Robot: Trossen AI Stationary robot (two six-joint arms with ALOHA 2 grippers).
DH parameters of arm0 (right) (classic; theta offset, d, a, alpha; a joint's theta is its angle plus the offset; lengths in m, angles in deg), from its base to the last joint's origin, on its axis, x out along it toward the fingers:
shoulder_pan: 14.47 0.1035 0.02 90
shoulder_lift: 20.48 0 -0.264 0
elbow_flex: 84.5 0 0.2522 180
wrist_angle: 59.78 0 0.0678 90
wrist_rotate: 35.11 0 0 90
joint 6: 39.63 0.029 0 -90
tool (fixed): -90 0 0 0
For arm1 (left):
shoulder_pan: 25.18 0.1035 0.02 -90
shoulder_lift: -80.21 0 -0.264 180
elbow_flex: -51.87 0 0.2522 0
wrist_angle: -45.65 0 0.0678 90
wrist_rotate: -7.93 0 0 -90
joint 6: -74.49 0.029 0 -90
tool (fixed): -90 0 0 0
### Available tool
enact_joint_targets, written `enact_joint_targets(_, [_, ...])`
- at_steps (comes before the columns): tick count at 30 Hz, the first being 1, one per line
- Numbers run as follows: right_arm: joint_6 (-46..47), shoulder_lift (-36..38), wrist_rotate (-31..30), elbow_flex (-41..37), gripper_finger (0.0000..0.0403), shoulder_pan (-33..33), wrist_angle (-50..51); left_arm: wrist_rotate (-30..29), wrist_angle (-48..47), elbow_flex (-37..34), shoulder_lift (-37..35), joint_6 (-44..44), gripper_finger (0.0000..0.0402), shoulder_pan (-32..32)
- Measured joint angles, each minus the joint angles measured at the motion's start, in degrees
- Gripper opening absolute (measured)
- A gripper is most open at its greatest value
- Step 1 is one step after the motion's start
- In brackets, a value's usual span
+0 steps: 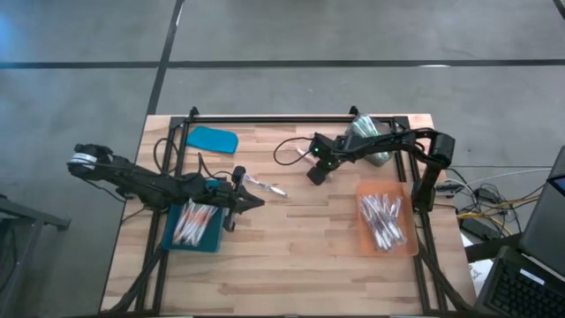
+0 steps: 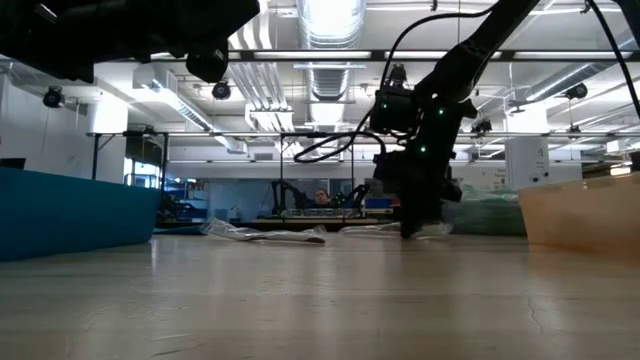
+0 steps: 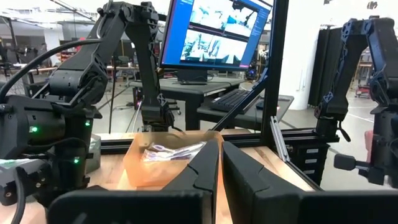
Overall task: Pick & Place Toothbrushes
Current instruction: Put the orange toothbrush into the blue bin
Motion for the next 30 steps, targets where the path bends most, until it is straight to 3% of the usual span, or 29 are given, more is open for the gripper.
enact_joint_targets(9, [-0.22,6.35,7.27,0.34,0.0009,1.49,4.65,0.0,-1.08,0.0,0.0,-0.22,0.0026,0.0])
enact_joint_targets(16, [-0.29,13.32,9.68,0.35,0.0009,8.23,11.11,0.0,-1.28,0.0,0.0,-0.25,0.0026,0.0])
enact_joint_targets(24, [-0.48,22.1,8.61,0.42,0.0009,22.42,11.87,0.01,-1.4,0.0,0.0,-0.6,0.0026,-0.02])
enact_joint_targets(30, [-3.85,25.69,-1.35,0.42,0.0009,35.83,11.19,0.0,-1.5,0.0,0.0,-0.69,0.0026,0.0])
